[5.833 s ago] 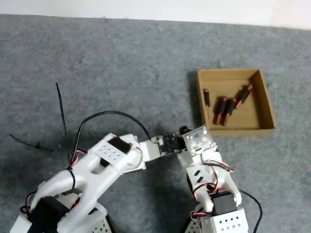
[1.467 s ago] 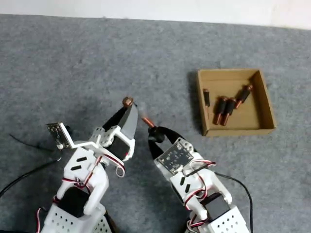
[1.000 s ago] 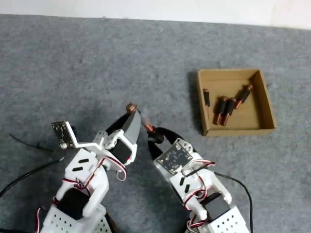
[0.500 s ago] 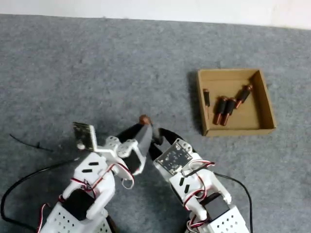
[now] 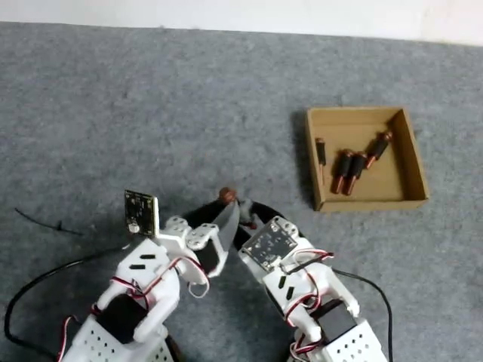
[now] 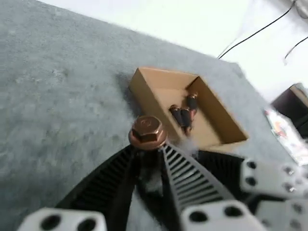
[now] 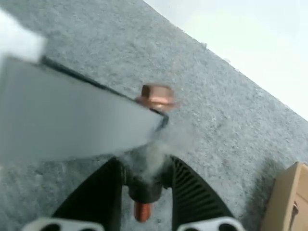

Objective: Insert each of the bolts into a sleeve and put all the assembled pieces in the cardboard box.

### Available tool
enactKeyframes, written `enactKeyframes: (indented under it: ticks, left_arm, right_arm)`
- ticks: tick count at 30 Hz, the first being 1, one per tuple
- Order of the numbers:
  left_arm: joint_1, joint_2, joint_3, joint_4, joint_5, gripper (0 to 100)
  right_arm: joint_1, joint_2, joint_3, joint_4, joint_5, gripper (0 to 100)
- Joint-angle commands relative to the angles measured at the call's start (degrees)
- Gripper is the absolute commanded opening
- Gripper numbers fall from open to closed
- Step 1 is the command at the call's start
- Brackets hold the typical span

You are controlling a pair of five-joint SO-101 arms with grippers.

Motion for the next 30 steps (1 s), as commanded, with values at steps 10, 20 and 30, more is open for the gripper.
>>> enactKeyframes:
  ticks: [10, 20, 30]
  left_arm:
    - [-13.14, 0.4, -9.27, 11.25, 10.99, 33]
    - [-25.19, 0.4, -10.68, 11.25, 14.59, 33]
    - [-25.8, 0.4, -5.76, 11.25, 14.24, 21]
  right_arm:
    - [-0.31, -0.48, 7.16, 0.04, 0.26, 0.5]
    - [-0.13, -0.22, 7.16, 0.04, 0.26, 0.5]
    - [9.36, -0.57, 6.99, -0.22, 0.0, 0.5]
